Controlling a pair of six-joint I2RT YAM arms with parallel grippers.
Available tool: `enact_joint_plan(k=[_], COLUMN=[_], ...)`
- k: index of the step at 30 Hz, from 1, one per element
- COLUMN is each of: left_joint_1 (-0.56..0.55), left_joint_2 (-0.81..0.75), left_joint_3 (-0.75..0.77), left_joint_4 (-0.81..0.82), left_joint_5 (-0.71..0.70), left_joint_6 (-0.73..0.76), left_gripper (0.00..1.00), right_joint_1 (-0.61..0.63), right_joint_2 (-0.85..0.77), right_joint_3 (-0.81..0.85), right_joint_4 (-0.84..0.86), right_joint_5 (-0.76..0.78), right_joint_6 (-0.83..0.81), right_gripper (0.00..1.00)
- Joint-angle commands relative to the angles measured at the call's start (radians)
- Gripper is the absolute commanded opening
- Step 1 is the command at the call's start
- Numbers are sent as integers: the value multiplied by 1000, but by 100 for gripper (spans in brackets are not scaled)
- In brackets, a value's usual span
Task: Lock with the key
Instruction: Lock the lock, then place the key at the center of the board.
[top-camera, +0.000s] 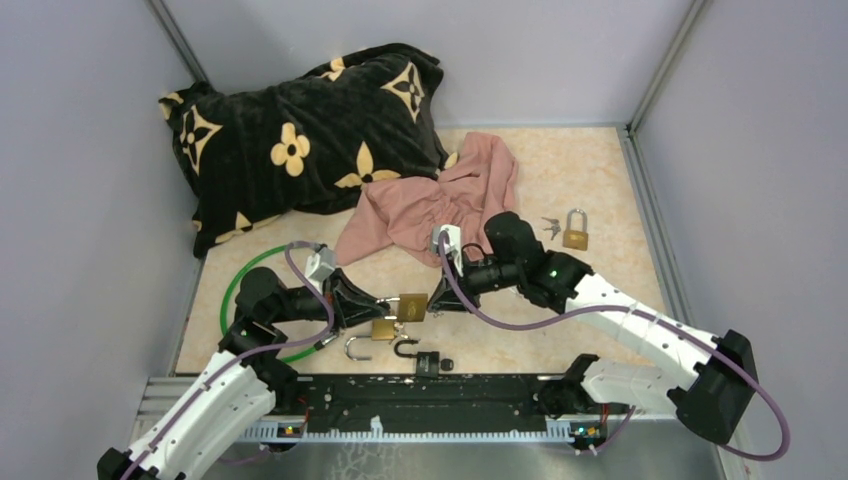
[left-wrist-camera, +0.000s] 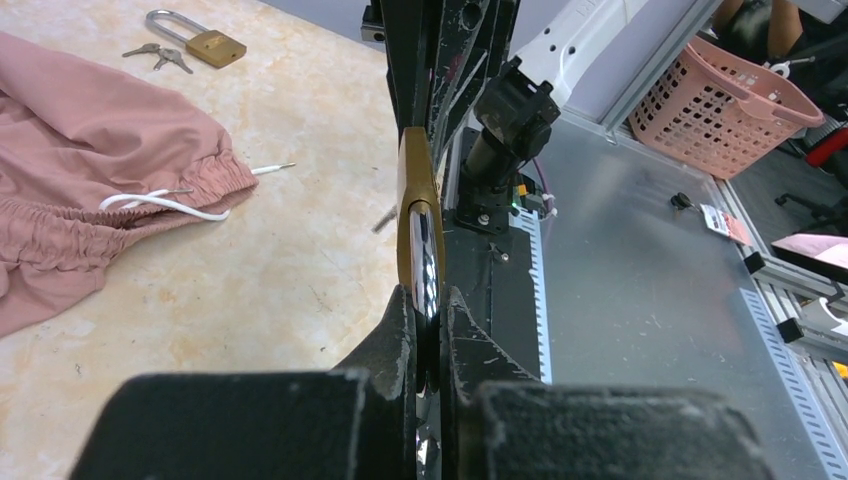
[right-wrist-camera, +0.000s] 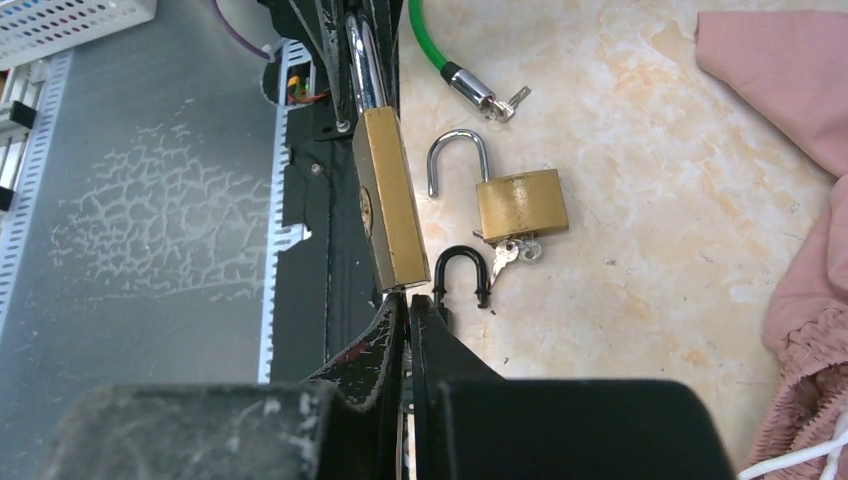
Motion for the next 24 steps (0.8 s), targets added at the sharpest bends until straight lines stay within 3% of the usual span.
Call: enact_joint_plan(k=[1, 14, 17, 19, 22, 24], left_joint_1=[5, 46, 50, 55, 63, 69], left_joint_2=[-21, -72, -87, -99, -118, -123], left_joint_3=[43, 120, 102, 75, 17, 0], left_joint_4=[114, -192, -189, -145, -66, -31], left_joint_5=[14, -51, -120, -175, -214, -222], left_joint_6=[8, 236, 211, 152, 87, 58], left_gripper=[0, 0, 0, 0, 0, 0], right_joint_1=[12, -144, -216, -332, -517, -554], right_joint_2=[1, -82, -91, -44, 41, 93], right_joint_3=[54, 104, 86, 75, 41, 25], right_joint_4=[-46, -355, -325, -328, -330, -316], right_joint_5=[37, 249, 497, 638, 800, 882], right_joint_6=[-48, -182, -86, 9, 167, 204], right_gripper=[0, 0, 0, 0, 0, 0])
